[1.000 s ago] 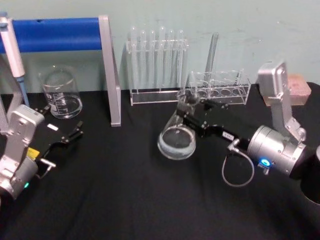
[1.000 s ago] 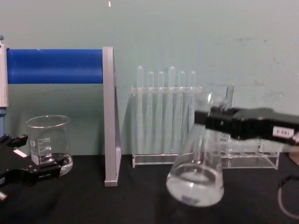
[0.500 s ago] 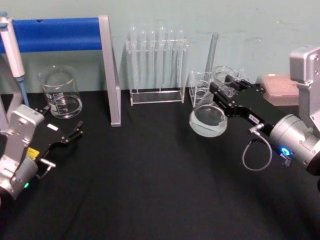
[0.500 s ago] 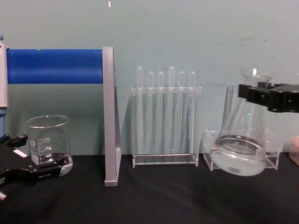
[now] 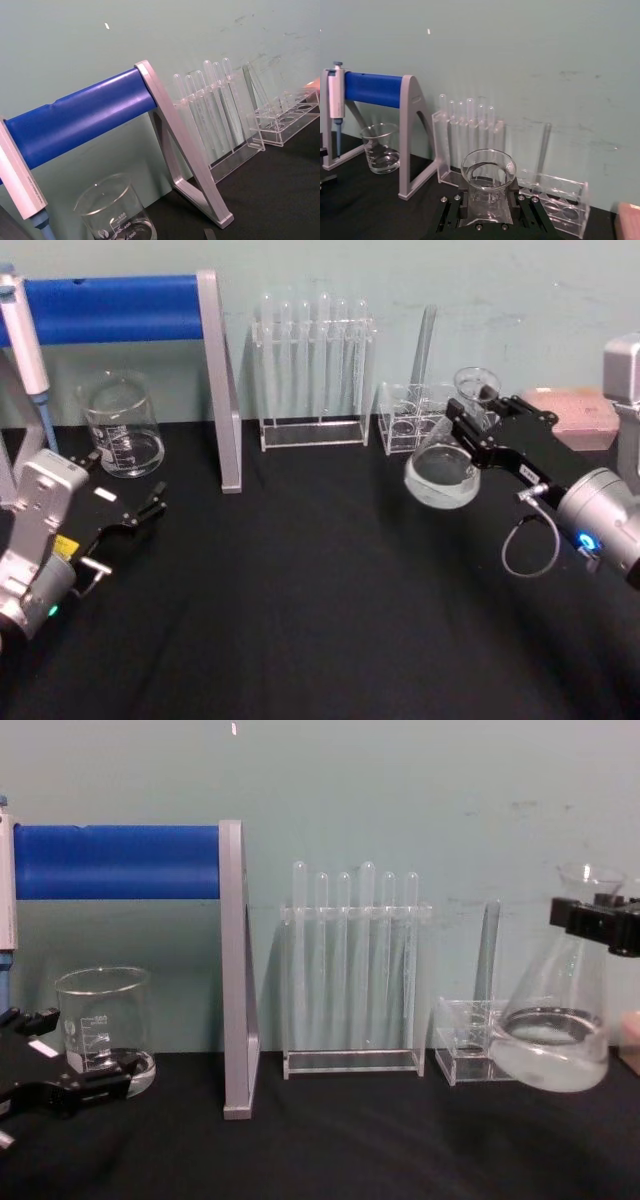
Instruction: Grasp the erlenmeyer flask with one hand, shake it three times, then place it back.
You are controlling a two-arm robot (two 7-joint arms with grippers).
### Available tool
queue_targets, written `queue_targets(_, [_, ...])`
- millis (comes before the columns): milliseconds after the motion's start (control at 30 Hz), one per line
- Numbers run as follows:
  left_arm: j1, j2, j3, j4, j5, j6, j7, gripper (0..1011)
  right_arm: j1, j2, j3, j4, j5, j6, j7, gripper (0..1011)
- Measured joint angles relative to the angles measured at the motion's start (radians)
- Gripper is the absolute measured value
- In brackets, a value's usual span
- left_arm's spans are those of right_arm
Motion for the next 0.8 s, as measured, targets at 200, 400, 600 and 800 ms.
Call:
queue_targets(200, [0.000, 0.000, 0.000, 0.000, 0.000, 0.000, 0.000, 1001, 0.028, -0.015, -0.037, 0.019, -0.013, 0.002, 0.065, 447])
queue_targets(400, [0.000, 0.000, 0.000, 0.000, 0.000, 0.000, 0.000, 1001, 0.065, -0.026, -0.100, 0.041, -0.020, -0.007, 0.156, 447])
queue_targets(600, [0.000, 0.000, 0.000, 0.000, 0.000, 0.000, 0.000, 1001, 0.109, -0.033, -0.176, 0.062, -0.021, -0.022, 0.248, 447])
queue_targets(800, [0.000, 0.000, 0.000, 0.000, 0.000, 0.000, 0.000, 1001, 0.141, -0.035, -0.235, 0.076, -0.012, -0.026, 0.305, 447])
